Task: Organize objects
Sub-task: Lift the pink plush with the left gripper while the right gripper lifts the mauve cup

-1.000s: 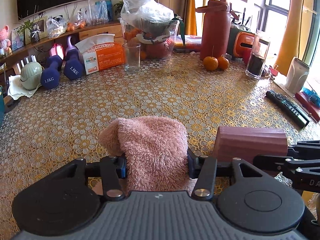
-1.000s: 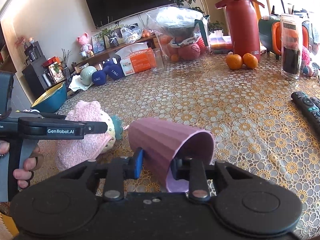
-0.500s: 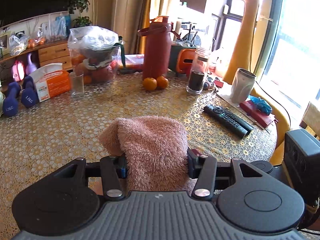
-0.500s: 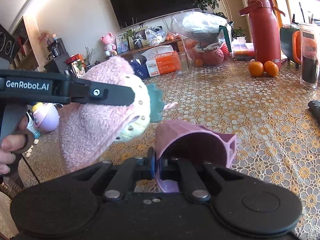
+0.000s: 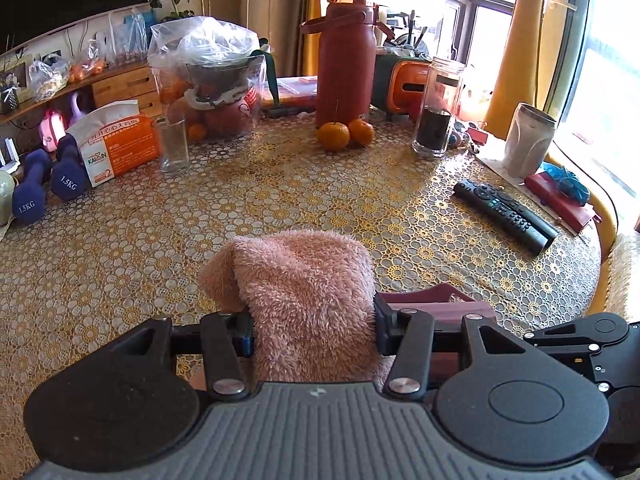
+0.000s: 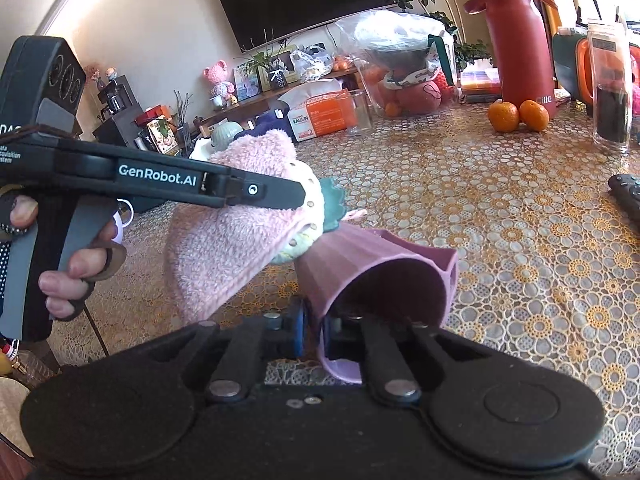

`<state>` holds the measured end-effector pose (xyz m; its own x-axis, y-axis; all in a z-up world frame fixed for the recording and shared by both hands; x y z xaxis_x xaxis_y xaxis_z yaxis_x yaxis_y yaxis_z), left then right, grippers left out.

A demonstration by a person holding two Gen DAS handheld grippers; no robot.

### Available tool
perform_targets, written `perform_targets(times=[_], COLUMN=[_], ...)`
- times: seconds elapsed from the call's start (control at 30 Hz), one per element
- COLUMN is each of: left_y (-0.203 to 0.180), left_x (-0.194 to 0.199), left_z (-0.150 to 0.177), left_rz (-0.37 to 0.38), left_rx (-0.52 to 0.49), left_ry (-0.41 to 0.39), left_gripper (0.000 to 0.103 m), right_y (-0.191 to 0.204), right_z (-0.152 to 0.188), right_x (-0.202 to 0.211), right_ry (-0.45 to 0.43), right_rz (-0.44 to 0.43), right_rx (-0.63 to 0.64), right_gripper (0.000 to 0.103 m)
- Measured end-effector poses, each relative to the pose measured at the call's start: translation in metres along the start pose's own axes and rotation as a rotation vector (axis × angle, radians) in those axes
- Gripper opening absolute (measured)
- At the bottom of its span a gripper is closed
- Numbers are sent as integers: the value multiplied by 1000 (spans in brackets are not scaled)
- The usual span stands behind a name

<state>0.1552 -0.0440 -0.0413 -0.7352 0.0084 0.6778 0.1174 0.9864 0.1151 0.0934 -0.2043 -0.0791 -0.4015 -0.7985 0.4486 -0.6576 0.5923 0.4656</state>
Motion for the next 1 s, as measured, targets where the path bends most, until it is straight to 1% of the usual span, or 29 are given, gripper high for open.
perform_targets(times=[0.1,0.17,0.27,0.33,0.4,0.5,0.57,0.67,0.73,0.8,0.9,1.0], left_y=[-1,-2,-4,-3,-2,-4,-8,-24,-37,-49,-67,-71], left_x=[-3,-4,-6,-6,-3,7,16,32,39,43,40,28], left_z=[0,-1,-2,-3,-3,-5,-7,-14,-19,-20,-17,-11], left_rz=[-10,-20,-27,-22,-22,-9,21,91,149,190,195,176], left_rx=[-10,-20,-25,-16,-11,-6,-6,-28,-40,-58,-107,-119], left_ry=[-3,-9,-13,-9,-7,-15,-26,-53,-54,-49,-43,-23], left_gripper=[51,51,51,51,51,51,51,51,51,51,51,51], right_y=[-1,-1,-1,1,4,7,7,9,8,8,9,9], right_z=[2,6,15,22,27,26,22,21,21,22,22,22], right_x=[6,10,13,13,12,14,16,17,16,16,15,16], right_ry=[-2,6,21,36,42,13,-4,-11,-10,-8,-2,-3], right_rz=[19,28,40,56,83,82,75,81,74,73,74,70], right_rx=[21,30,37,61,85,84,91,116,116,127,144,149], right_gripper=[18,19,24,22,18,9,7,6,6,6,6,5])
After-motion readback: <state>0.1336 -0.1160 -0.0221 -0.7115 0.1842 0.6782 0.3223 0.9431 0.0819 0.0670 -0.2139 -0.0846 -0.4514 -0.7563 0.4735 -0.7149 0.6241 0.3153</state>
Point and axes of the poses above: each gripper's, at about its wrist camera, not at the fingertips, and x roughly against the way its jaws point, y to its left, z to its underside, the point moved 4 cm from there along -x, roughly the way its jaws point, and after that the axes turned 15 degrees about -z, right-handed, at the moved point
